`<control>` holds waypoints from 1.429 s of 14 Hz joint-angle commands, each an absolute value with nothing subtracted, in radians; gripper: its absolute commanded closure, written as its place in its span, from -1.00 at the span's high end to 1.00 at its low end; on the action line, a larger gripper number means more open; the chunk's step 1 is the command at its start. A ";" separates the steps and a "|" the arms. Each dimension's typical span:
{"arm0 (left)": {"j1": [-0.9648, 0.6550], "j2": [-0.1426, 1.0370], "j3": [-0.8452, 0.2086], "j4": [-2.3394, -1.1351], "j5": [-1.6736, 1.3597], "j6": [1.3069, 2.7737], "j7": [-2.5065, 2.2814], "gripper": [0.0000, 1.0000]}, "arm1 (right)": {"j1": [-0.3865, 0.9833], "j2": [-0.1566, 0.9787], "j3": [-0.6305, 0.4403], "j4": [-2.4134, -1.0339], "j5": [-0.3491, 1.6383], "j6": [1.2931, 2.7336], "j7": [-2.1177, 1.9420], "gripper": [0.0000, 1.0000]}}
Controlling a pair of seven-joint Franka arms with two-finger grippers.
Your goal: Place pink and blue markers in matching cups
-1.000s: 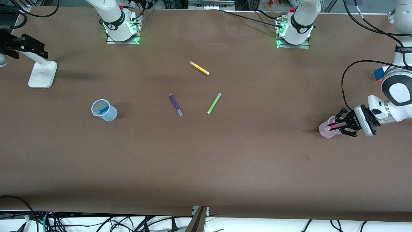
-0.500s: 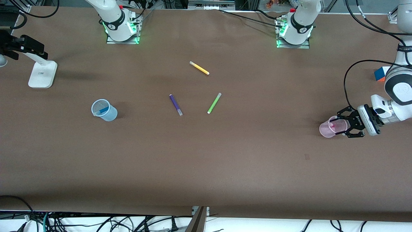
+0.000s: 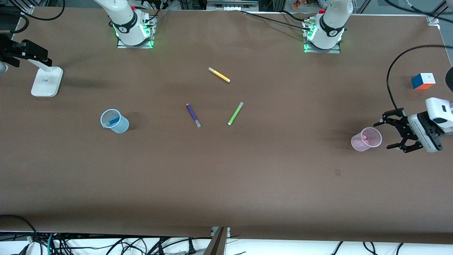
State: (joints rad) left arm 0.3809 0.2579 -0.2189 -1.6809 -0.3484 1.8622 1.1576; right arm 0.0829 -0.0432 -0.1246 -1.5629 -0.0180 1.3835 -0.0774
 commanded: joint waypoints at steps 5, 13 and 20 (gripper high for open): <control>0.135 0.170 -0.238 -1.467 -0.045 1.559 0.434 1.00 | 0.081 -0.032 -0.124 -1.537 -0.025 1.370 -0.072 1.00; 0.003 0.173 -0.317 -1.430 0.021 1.476 -0.170 1.00 | 0.078 -0.032 -0.124 -1.537 -0.021 1.370 -0.072 1.00; 0.005 0.167 -0.307 -1.440 0.020 1.442 -0.082 1.00 | 0.077 -0.032 -0.126 -1.537 -0.020 1.371 -0.072 1.00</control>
